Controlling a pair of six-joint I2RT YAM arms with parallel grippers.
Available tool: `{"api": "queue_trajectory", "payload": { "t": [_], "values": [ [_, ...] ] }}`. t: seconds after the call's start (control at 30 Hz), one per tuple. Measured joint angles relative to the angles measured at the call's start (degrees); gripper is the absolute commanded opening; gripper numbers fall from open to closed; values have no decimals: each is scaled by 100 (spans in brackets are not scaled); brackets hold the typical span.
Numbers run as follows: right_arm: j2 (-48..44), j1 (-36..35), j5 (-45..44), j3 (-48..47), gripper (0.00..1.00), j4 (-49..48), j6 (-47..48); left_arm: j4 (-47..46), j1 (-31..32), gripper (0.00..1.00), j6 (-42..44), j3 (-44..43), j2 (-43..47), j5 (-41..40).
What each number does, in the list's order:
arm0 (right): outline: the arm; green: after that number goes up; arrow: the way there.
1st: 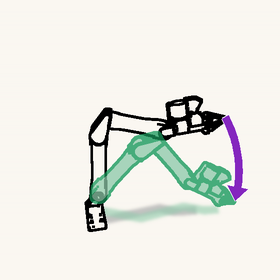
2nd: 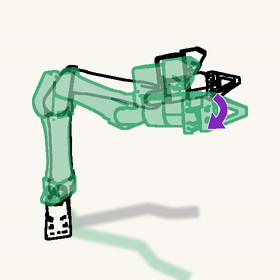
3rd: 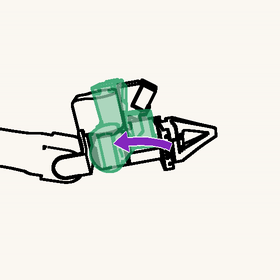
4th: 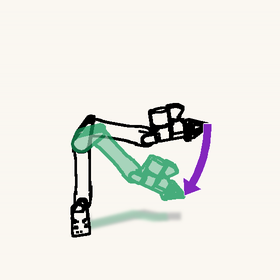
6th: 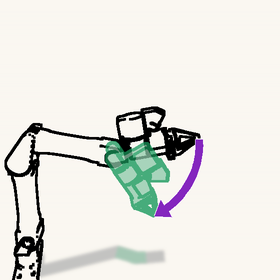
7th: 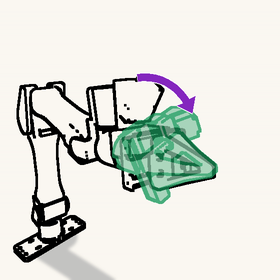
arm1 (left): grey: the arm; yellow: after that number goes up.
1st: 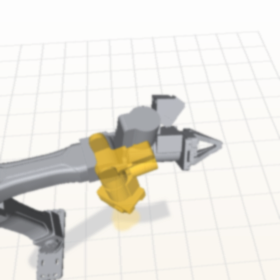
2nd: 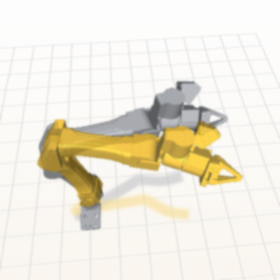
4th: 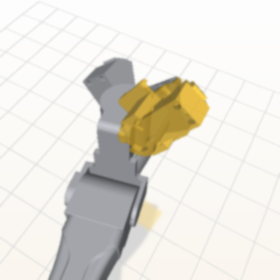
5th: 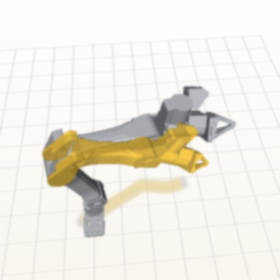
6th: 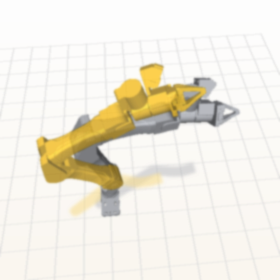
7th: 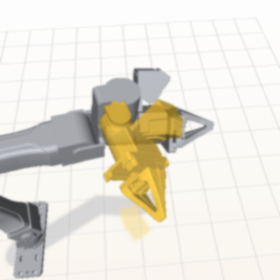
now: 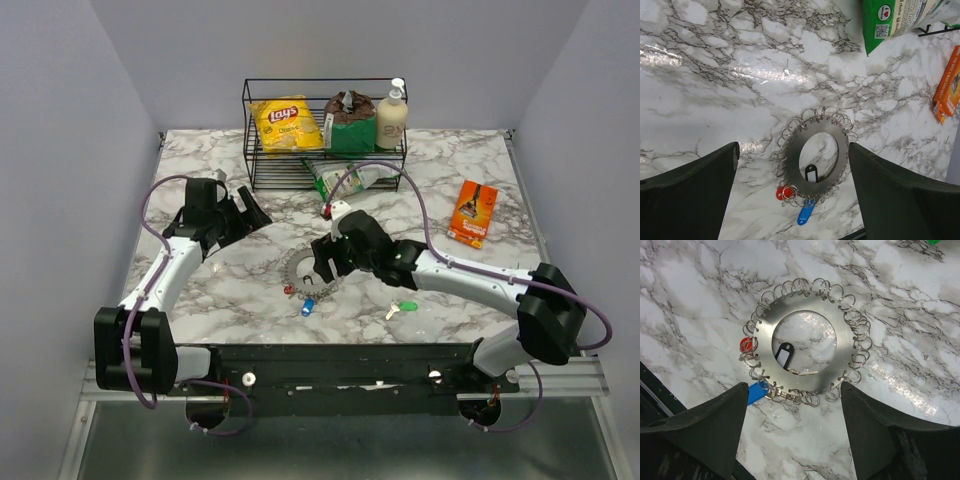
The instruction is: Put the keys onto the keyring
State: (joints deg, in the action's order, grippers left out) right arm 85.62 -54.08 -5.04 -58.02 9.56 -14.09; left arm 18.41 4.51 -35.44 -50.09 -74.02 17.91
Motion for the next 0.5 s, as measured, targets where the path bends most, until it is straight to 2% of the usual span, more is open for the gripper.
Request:
{"api": "queue_trajectory", "payload": {
  "t": [0.2, 0.5],
  "values": [
    [11, 254, 20, -46, 81, -2, -164, -188, 13, 99, -44, 63, 94, 98],
    [11, 1237, 503, 120, 78, -55, -511, -433, 227, 99, -109, 280, 37, 225]
  ]
}}
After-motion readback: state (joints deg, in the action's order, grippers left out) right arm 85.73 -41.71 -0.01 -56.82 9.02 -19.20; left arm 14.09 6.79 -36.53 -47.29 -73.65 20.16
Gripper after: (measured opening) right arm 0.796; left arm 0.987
